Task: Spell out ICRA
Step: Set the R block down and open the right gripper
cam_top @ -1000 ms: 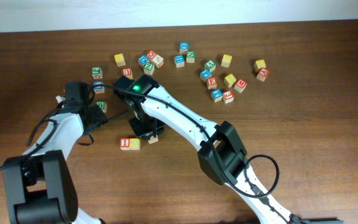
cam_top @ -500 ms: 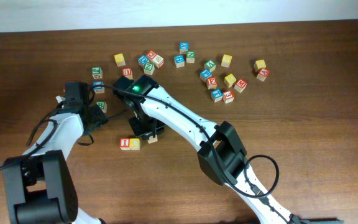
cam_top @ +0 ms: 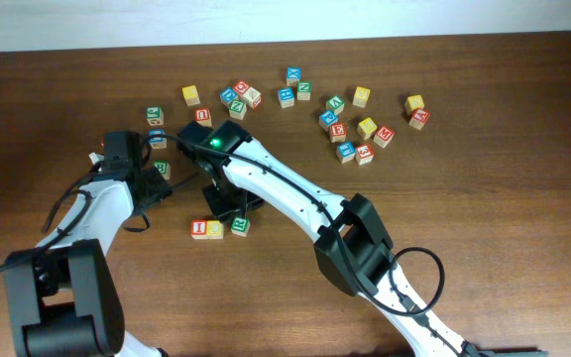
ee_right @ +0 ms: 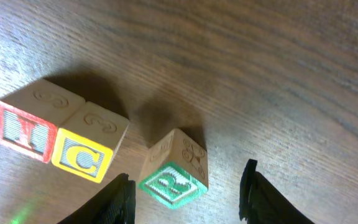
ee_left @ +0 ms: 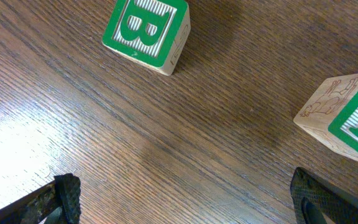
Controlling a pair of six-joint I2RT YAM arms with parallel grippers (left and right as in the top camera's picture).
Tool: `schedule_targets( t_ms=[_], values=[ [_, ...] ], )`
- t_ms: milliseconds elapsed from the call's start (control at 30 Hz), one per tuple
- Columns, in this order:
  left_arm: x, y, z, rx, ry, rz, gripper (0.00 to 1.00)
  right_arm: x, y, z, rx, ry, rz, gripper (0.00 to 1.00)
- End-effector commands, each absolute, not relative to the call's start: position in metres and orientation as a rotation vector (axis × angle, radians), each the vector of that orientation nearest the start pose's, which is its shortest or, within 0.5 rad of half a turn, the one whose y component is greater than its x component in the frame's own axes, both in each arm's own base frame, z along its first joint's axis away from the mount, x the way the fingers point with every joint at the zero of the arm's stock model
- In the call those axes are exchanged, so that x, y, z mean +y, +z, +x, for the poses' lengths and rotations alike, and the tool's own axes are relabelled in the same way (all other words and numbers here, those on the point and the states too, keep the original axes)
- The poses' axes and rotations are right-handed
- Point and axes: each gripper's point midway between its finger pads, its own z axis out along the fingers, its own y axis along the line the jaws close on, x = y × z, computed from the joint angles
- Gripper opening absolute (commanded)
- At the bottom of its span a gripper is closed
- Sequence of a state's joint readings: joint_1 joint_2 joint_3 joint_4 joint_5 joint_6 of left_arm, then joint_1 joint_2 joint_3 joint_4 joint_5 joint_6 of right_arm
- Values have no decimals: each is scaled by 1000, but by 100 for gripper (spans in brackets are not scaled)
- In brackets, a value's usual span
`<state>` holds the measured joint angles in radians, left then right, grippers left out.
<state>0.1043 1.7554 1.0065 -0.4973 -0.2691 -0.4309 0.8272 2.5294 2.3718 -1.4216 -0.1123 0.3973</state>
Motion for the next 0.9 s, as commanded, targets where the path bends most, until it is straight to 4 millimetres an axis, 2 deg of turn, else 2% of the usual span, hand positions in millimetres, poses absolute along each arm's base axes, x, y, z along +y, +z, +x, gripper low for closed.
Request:
schedule_targets(
  t_ms=[0, 67, 167, 267, 300, 367, 400, 433, 533, 633, 733, 800, 867],
  values=[
    [84, 23, 361, 2647, 295, -794, 99, 363, 49, 328, 3115, 148, -631, 46],
    [84, 23, 361, 2647, 295, -794, 99, 358, 49, 336, 3113, 153, -605, 45],
    [84, 23, 361, 2647, 295, -794, 99, 349, 49, 349, 3107, 155, -560, 32],
    [84, 23, 361, 2647, 295, -794, 99, 337, 49, 359, 3119, 152, -509, 6],
    [84, 23, 361, 2647, 295, -794, 99, 331, 49, 361, 3128, 146, -493, 4],
    [84, 23, 361, 2647, 295, -794, 99, 316, 50, 363, 3158, 126, -511, 4],
    [84, 23, 361, 2647, 295, -794, 99, 303, 60, 361, 3164, 132, -617, 4],
    [84, 23, 361, 2647, 295, -794, 99, 289, 78, 364, 3136, 97, -643, 4],
    [84, 23, 361, 2647, 295, -794, 99, 274, 120, 375, 3055, 105, -572, 4],
    [84, 23, 361, 2647, 295, -794, 99, 262, 147, 378, 3014, 136, -528, 4],
    [84, 23, 361, 2647, 295, -794, 99, 250, 144, 382, 3040, 124, -489, 4],
    [84, 23, 361, 2647, 295, -794, 99, 246, 129, 377, 3089, 115, -485, 4],
    [84, 23, 361, 2647, 295, -794, 99, 253, 114, 367, 3139, 185, -501, 4]
  ],
)
